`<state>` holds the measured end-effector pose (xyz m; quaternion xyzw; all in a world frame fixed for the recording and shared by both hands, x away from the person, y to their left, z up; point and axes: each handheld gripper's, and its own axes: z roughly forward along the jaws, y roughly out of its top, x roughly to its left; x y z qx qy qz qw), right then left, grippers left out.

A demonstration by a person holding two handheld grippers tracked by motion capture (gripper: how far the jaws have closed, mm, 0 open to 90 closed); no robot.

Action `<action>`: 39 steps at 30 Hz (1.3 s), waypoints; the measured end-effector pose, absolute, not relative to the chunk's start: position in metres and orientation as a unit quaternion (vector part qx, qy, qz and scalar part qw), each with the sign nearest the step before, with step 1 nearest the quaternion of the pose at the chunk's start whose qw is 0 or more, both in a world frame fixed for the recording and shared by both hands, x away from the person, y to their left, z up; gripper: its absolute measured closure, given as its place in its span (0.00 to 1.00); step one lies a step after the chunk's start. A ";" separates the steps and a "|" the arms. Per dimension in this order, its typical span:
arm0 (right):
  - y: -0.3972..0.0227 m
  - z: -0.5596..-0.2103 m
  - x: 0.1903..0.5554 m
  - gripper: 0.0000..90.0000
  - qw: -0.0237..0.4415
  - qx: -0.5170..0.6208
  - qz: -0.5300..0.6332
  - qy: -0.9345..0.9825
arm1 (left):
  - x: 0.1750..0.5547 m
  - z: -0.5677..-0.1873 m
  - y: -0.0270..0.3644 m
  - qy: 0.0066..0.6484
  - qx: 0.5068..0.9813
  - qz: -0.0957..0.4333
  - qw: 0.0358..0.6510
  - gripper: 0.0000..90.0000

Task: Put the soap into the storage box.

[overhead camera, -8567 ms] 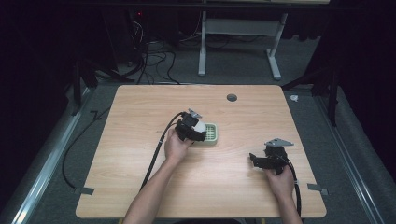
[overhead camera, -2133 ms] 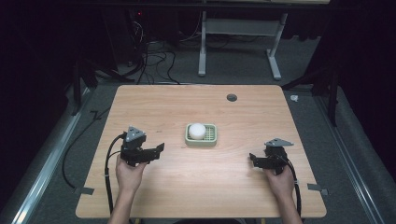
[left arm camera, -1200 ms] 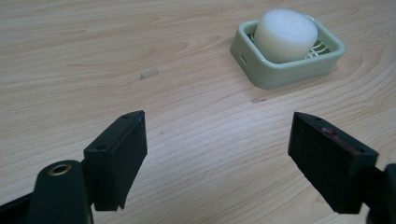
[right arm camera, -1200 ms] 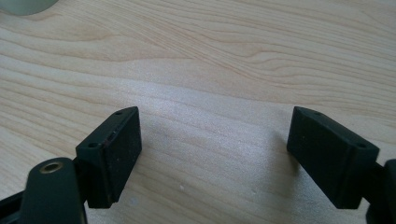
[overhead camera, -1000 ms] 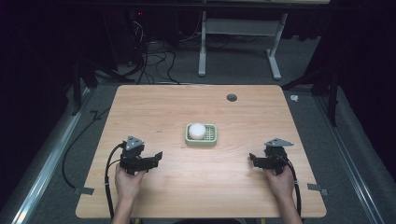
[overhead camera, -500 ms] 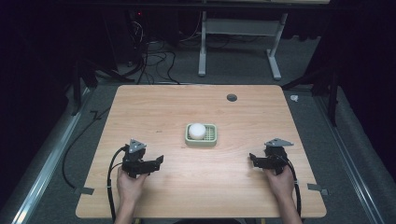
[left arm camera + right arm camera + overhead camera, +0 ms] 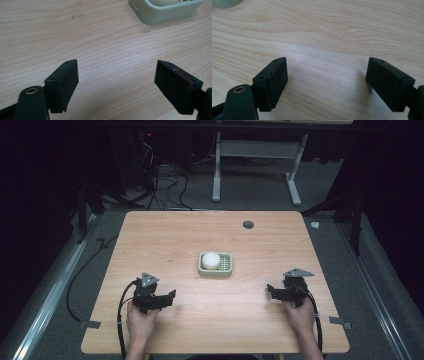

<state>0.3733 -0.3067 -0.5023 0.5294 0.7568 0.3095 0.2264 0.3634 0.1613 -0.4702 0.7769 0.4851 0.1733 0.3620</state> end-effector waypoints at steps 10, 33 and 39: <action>-0.307 -0.502 0.373 0.21 0.227 0.529 0.310 0.757 | 0.364 -0.481 0.157 0.485 0.784 0.177 0.344 0.22; -0.307 -0.502 0.373 0.21 0.226 0.530 0.310 0.756 | 0.366 -0.506 0.147 0.478 0.785 0.211 0.334 0.21; -0.306 -0.502 0.373 0.21 0.226 0.530 0.310 0.756 | 0.366 -0.507 0.149 0.485 0.779 0.204 0.342 0.20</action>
